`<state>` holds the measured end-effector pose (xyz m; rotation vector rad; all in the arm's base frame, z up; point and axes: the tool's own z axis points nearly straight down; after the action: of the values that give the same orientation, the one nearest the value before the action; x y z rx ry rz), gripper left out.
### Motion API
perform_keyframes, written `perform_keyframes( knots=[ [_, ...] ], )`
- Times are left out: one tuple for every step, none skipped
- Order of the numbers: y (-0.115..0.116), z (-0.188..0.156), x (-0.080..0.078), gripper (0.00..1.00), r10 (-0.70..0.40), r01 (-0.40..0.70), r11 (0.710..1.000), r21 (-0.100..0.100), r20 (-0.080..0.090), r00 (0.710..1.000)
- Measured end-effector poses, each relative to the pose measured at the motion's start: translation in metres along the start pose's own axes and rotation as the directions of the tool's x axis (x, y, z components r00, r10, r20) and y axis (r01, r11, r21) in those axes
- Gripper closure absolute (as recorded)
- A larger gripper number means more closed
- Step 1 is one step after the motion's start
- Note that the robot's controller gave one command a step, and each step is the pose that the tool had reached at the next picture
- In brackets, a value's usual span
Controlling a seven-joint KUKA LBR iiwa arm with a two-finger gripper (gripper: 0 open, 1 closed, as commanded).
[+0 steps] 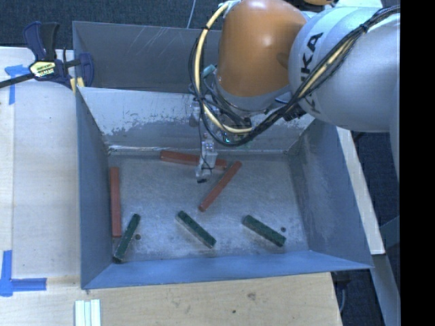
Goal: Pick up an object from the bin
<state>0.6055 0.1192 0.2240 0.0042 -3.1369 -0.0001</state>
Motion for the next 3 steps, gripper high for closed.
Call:
perform_keyframes(
  knots=[
    [0.0,-0.005,-0.002,0.0,0.002,-0.002,1.0,-0.001,0.008,1.0],
    [-0.03,0.154,0.004,1.0,0.034,-0.034,0.999,-0.001,0.007,0.999],
    [-0.03,0.154,0.004,0.0,0.034,-0.034,0.999,-0.001,0.007,0.999]
  ],
)
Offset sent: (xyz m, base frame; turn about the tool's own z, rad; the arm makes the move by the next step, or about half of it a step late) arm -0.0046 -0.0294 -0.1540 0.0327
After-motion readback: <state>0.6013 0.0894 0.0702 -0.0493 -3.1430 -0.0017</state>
